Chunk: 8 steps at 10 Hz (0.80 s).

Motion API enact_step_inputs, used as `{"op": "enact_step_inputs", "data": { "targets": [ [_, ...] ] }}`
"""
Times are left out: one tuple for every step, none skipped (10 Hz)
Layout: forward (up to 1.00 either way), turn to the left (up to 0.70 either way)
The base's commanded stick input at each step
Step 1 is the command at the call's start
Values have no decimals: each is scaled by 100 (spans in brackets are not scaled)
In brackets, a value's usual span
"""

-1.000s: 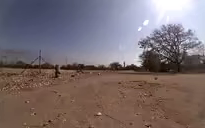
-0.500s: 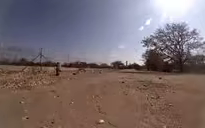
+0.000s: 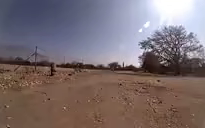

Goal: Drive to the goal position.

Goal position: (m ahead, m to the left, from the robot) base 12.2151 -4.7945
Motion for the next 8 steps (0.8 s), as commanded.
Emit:
{"op": "enact_step_inputs", "data": {
  "targets": [
    [50, 0],
    [50, 0],
    [50, 0],
    [50, 0],
    [50, 0],
    [50, 0],
    [50, 0],
    [50, 0]
  ]
}}
